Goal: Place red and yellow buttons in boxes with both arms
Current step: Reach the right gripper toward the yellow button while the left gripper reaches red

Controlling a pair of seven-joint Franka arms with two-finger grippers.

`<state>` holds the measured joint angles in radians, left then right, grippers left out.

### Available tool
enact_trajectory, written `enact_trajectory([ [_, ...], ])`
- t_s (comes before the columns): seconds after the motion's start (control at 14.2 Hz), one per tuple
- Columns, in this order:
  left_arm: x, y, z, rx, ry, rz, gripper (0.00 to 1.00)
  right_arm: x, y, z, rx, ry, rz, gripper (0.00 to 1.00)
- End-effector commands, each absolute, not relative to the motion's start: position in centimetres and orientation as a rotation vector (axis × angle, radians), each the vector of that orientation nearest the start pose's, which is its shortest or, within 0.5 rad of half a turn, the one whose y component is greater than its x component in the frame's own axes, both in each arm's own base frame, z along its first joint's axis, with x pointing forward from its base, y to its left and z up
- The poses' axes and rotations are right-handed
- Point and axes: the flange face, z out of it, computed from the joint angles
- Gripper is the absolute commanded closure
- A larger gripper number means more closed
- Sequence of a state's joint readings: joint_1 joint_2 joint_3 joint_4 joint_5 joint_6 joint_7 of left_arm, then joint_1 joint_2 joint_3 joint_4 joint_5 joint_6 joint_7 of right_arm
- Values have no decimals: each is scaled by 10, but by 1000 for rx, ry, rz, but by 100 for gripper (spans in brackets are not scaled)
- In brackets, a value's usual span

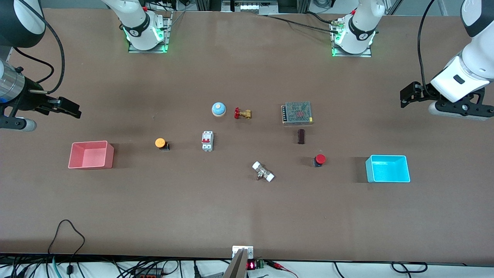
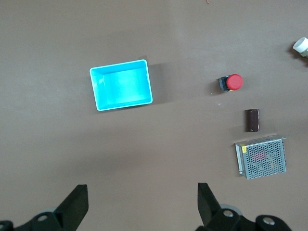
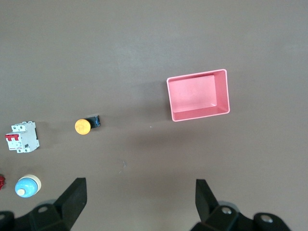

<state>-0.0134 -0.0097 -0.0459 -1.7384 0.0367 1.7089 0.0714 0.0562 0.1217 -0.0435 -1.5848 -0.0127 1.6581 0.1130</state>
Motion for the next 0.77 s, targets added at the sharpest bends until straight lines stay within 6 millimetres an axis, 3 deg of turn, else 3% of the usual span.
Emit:
enact_trajectory([
  [0.0,560,-27,568,-3106,237,44,0,592,9,557,-3142,174,86,0],
  [0.42,562,-28,565,-3108,223,51,0,590,5,548,-3141,176,118,0],
  [0.56,565,-30,545,-3106,224,160,0,586,13,536,-3144,138,163,0],
  [0.7,561,-44,529,-3091,261,302,0,581,26,514,-3140,109,222,0],
])
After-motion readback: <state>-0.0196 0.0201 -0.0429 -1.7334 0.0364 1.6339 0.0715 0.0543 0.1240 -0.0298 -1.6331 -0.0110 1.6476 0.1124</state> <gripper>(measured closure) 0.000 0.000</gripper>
